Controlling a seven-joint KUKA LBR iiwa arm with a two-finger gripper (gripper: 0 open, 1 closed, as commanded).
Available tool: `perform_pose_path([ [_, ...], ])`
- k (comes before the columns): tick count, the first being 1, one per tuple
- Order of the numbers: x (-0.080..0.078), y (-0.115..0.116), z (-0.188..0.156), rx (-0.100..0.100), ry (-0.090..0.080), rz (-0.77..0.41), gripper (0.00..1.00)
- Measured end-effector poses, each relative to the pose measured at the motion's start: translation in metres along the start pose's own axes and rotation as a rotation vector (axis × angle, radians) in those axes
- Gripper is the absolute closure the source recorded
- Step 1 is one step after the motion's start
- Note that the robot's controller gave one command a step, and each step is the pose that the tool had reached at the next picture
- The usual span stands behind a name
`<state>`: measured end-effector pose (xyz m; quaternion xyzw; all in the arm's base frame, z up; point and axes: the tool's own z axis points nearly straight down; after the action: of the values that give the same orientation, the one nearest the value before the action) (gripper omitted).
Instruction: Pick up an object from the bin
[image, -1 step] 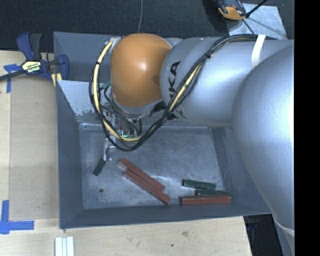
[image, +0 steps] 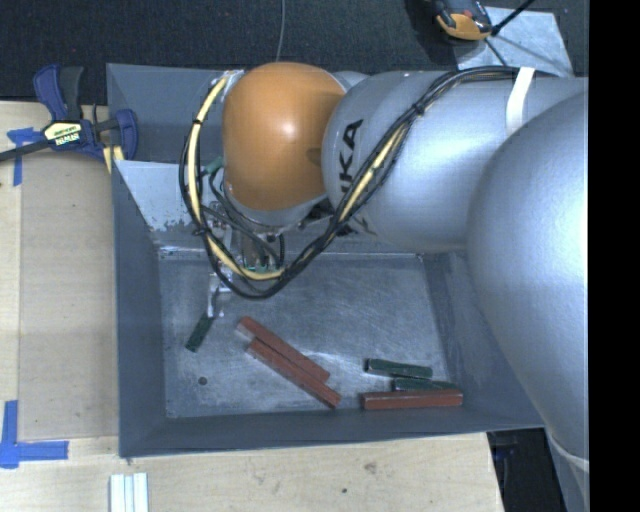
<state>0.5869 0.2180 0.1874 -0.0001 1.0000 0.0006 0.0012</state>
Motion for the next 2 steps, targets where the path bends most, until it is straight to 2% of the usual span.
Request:
perform_pose_path([
  [1,0.018,-0.008,0.04,0.0,-0.003,-0.104,0.0],
  [2,-0.003,-0.019,0.105,0.0,-0.001,-0.102,1.0],
])
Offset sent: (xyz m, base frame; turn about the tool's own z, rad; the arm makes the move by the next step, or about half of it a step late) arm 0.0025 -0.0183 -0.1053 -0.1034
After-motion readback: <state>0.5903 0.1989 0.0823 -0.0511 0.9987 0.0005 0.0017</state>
